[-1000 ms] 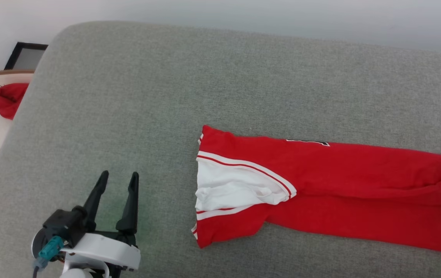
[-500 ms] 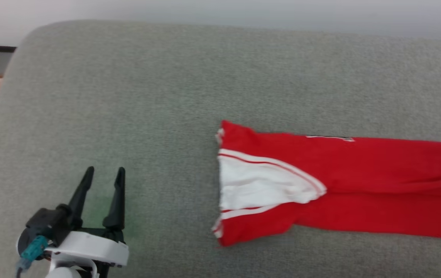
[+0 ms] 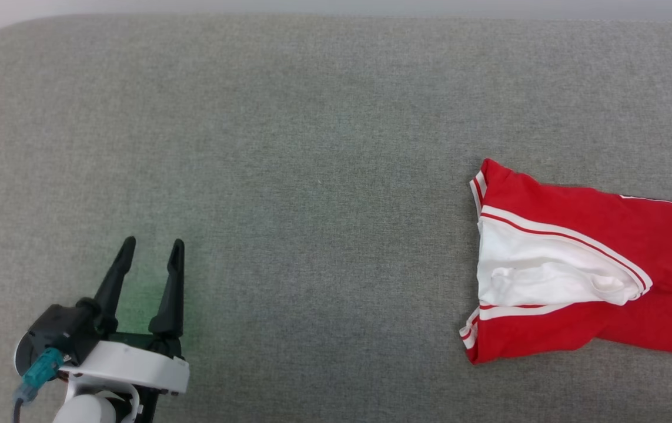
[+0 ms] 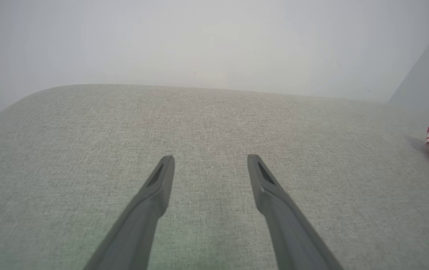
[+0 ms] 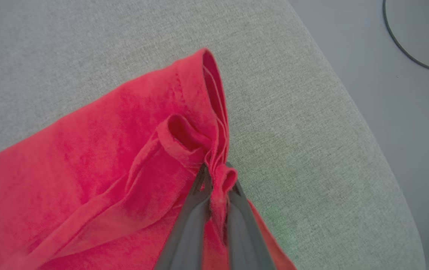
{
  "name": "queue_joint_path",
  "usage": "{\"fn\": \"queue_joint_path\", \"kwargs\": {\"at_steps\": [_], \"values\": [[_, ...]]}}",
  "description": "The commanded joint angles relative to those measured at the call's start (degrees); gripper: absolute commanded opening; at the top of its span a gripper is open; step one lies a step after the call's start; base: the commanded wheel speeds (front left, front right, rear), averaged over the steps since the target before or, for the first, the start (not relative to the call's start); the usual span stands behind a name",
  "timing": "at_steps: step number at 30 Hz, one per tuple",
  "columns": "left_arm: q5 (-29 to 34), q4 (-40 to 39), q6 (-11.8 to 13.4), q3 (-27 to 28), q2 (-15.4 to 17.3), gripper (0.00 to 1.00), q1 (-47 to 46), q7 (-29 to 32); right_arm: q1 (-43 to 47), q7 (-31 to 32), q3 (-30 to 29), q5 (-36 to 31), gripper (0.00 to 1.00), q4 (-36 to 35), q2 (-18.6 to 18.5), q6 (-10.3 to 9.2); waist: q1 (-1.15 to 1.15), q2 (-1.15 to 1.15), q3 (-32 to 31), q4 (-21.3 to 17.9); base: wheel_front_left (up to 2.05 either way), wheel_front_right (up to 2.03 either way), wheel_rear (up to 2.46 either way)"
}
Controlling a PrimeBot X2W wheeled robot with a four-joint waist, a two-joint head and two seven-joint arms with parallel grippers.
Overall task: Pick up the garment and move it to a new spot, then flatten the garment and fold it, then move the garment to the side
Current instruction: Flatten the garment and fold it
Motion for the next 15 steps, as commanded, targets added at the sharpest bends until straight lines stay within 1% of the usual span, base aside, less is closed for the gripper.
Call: {"fn": "queue_joint_path", "kwargs": {"at_steps": [1, 6, 11, 12, 15], "values": [[-0.04, 0.11, -0.13, -0.02, 0.2, 1.0, -0.59, -0.04, -1.12, -0.64, 0.18, -0.43, 0.0, 0.34, -0.06, -0.08, 0.0, 0.0, -0.02, -0.26, 0.0, 0.0, 0.0], [-0.18, 0.76, -0.13, -0.29, -0.24, 1.0, -0.39, -0.04, -0.26, -0.55, 3.35, 1.11, 0.0, -2.42, 0.97, -0.07, 0.0, 0.0, -1.21, -0.17, 0.0, 0.0, 0.0], [-0.44, 1.38, -0.14, -0.28, -0.96, 1.0, 0.99, -0.04, 3.73, 1.07, 8.29, 2.79, 0.0, -12.58, 1.96, -0.07, 0.0, 0.0, -3.18, 0.0, 0.0, 0.0, 0.0], [-0.44, 1.38, -0.14, -0.28, -0.96, 1.0, 0.99, -0.04, 3.73, 1.07, 8.29, 2.79, 0.0, -12.58, 1.96, -0.07, 0.0, 0.0, -3.18, 0.0, 0.0, 0.0, 0.0], [-0.63, 1.71, -0.14, -0.48, -1.41, 1.0, 1.55, -0.04, 5.49, 2.19, 11.91, 4.1, 0.0, -19.83, 2.78, -0.07, 0.0, 0.0, -4.34, 0.14, 0.0, 0.0, 0.0]]}}
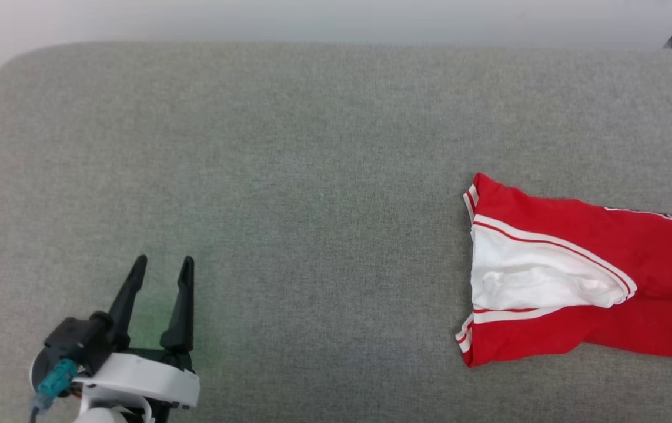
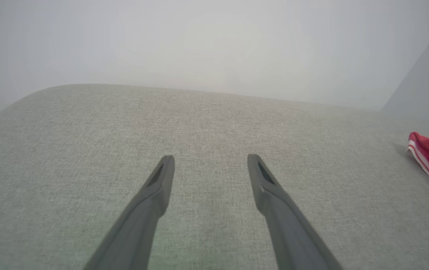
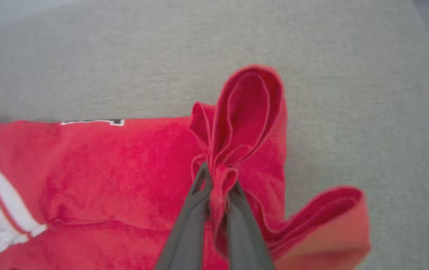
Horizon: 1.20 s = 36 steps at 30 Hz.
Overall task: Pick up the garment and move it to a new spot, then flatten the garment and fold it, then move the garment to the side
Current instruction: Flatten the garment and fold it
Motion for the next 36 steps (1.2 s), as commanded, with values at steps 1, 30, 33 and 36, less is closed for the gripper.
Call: {"fn": "queue_joint_path", "kwargs": {"at_steps": [1, 30, 33, 36], "values": [[-0.37, 0.23, -0.14, -0.07, -0.27, 1.0, 0.48, -0.04, 0.97, 0.58, 2.0, 0.41, 0.0, -2.93, 0.78, -0.05, 0.0, 0.0, -1.19, 0.25, 0.0, 0.0, 0.0], [-1.66, 0.79, -0.14, -3.36, -2.39, 1.0, 0.96, -0.04, -9.37, 3.32, 32.47, -2.64, 0.0, -14.13, 11.73, -0.05, 0.0, 0.0, -2.94, 7.28, 0.0, 0.0, 0.0], [-1.71, 0.87, -0.14, -3.42, -2.56, 1.0, 0.78, -0.04, -9.4, 1.86, 33.37, -2.6, 0.04, -12.71, 12.08, -0.05, 0.0, 0.0, -2.67, 7.19, 0.0, 0.0, 0.0], [-1.72, 1.05, -0.14, -3.37, -2.67, 1.0, 0.71, -0.04, -9.85, 0.48, 34.21, -2.81, 0.4, -11.65, 12.13, -0.05, 0.0, 0.0, -2.71, 6.88, 0.0, 0.0, 0.0]]}}
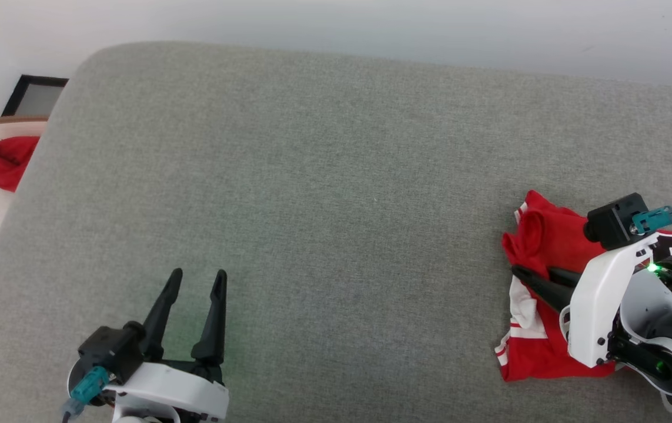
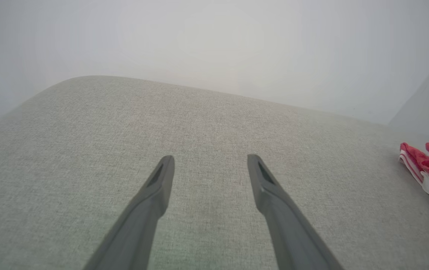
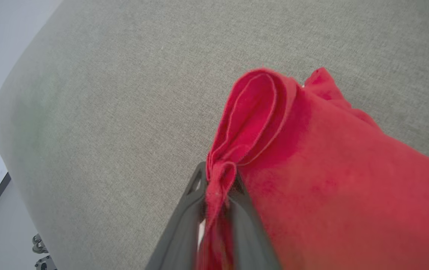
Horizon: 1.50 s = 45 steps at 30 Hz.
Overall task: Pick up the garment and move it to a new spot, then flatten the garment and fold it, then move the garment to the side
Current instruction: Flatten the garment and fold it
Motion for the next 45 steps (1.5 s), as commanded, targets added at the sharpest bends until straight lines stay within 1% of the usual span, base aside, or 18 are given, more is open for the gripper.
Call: {"fn": "queue_joint_path", "kwargs": {"at_steps": [1, 2, 3, 8, 15, 21, 25, 30, 38, 39, 45], "values": [[-0.26, 0.11, -0.14, 0.11, -0.02, 1.0, -0.34, -0.04, -0.59, -0.72, 0.63, 0.09, 0.56, 0.54, 0.18, -0.04, 0.0, 0.0, -0.18, -0.32, 0.0, 0.0, 0.0], [-0.3, 0.16, -0.14, 0.15, 0.03, 1.0, -0.32, -0.04, -0.74, -1.06, 0.75, 0.18, 0.87, 0.84, 0.16, -0.04, 0.0, 0.0, -0.31, -0.49, 0.0, 0.0, 0.0], [-0.33, 0.26, -0.14, 0.25, 0.12, 1.0, -0.25, -0.04, -0.92, -1.4, 0.73, 0.35, 1.0, 1.12, 0.22, -0.04, 0.0, 0.0, -0.53, -0.7, 0.0, 0.0, 0.0], [-0.53, 0.62, -0.13, 0.51, 0.7, 1.0, -0.04, -0.04, -1.11, -3.06, 0.48, 1.82, 1.0, 1.61, 0.44, -0.04, 0.0, 0.0, -1.85, -2.1, 0.0, 0.0, 0.0], [-0.98, 1.85, -0.13, -0.19, 2.21, 1.0, 0.23, -0.04, 0.55, -8.03, -2.25, 2.71, 1.0, 2.6, -1.03, -0.04, 0.0, 0.0, -4.19, -5.17, 0.0, 0.0, 0.0], [-1.74, 3.82, -0.14, -0.64, 3.12, 1.0, -0.47, -0.04, 2.76, -14.93, -6.21, 1.61, 1.0, 5.48, -1.7, -0.04, 0.0, 0.0, -5.79, -8.0, 0.0, 0.0, 0.0], [-2.25, 5.41, -0.14, -0.54, 3.39, 1.0, -0.28, -0.04, 4.4, -20.04, -7.98, 1.2, 1.0, 7.07, -0.45, -0.04, 0.0, 0.0, -6.99, -9.69, 0.0, 0.0, 0.0], [-2.69, 6.66, -0.14, -0.22, 3.83, 1.0, 0.77, -0.04, 6.42, -26.95, -8.95, -0.41, 1.0, 8.47, 0.21, -0.04, 0.0, 0.0, -8.64, -11.41, 0.0, 0.0, 0.0], [-2.54, 6.07, -0.13, 0.62, 4.4, 1.0, 2.88, -0.04, 10.77, -36.79, -10.32, -2.93, 1.0, 8.76, 0.74, -0.04, 0.0, 0.0, -11.49, -12.36, 0.0, 0.0, 0.0], [-2.54, 6.07, -0.13, 0.62, 4.4, 1.0, 2.88, -0.04, 10.77, -36.79, -10.32, -2.93, 1.0, 8.76, 0.74, -0.04, 0.0, 0.0, -11.49, -12.36, 0.0, 0.0, 0.0], [-1.9, 3.65, 0.7, 2.76, 4.01, 1.0, 6.56, -0.04, 14.22, -41.65, -12.25, -4.48, 1.0, 8.27, 1.88, -0.04, 0.0, 0.0, -12.79, -12.46, 0.0, 0.0, 0.0]]}}
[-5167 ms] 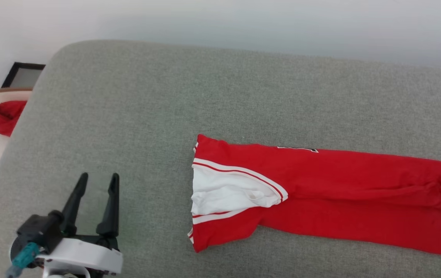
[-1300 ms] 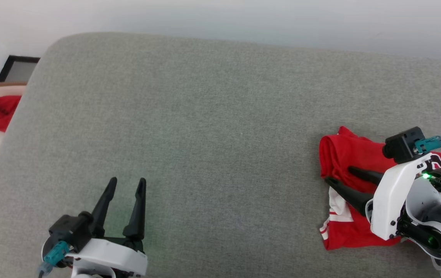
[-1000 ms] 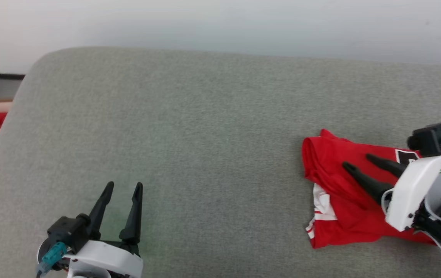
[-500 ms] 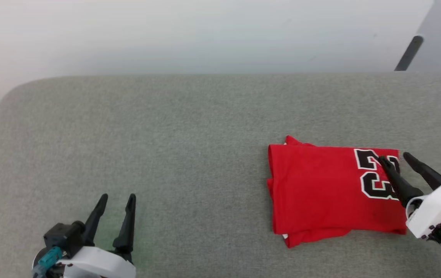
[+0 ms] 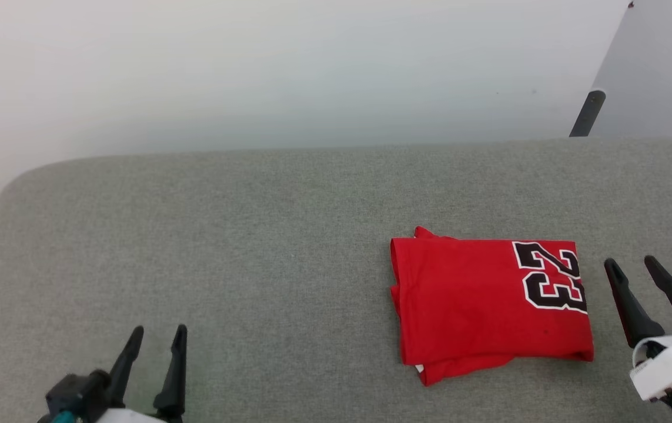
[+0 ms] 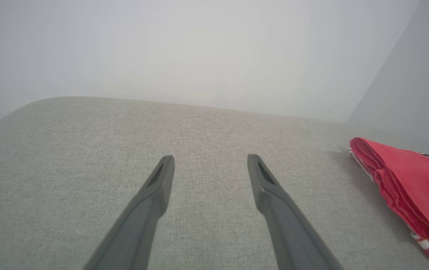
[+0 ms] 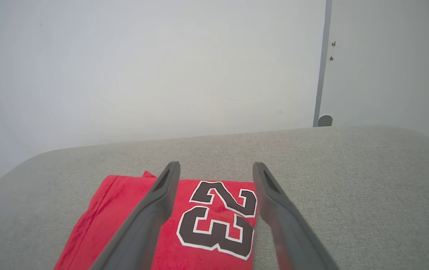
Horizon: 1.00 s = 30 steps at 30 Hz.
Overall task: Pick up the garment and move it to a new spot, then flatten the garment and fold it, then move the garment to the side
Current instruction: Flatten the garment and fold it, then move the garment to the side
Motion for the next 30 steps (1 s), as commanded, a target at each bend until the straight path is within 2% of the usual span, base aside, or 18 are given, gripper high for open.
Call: {"fn": "queue_joint_path", "kwargs": {"at_steps": [1, 11, 20, 30], "values": [[0.44, -0.61, 0.42, 0.26, -0.07, 1.0, 1.34, -0.04, 1.28, -0.94, -0.81, -0.37, 1.0, -0.21, 0.58, -0.04, 0.0, 0.0, -0.56, 0.12, 0.0, 0.0, 0.0], [1.95, -6.05, 1.76, 0.9, 0.15, 1.0, 5.62, -0.04, 8.44, -3.91, -7.58, -4.1, 1.0, -4.91, 5.25, -0.04, 0.0, 0.0, -1.12, 1.9, 0.0, 0.0, 0.0], [2.24, -10.93, 3.23, 0.86, 0.42, 1.0, 8.62, 0.22, 13.53, -1.86, -9.93, -7.79, 1.0, -10.9, 10.77, -0.04, 0.0, 0.0, -0.97, 2.56, 0.0, 0.0, 0.0], [1.96, -13.09, 4.07, 0.53, 0.66, 1.0, 10.58, 0.7, 14.86, 0.64, -12.29, -9.86, 1.0, -14.01, 12.48, -0.04, 0.0, 0.0, -1.7, 3.03, 0.0, 0.0, 0.0]]}}
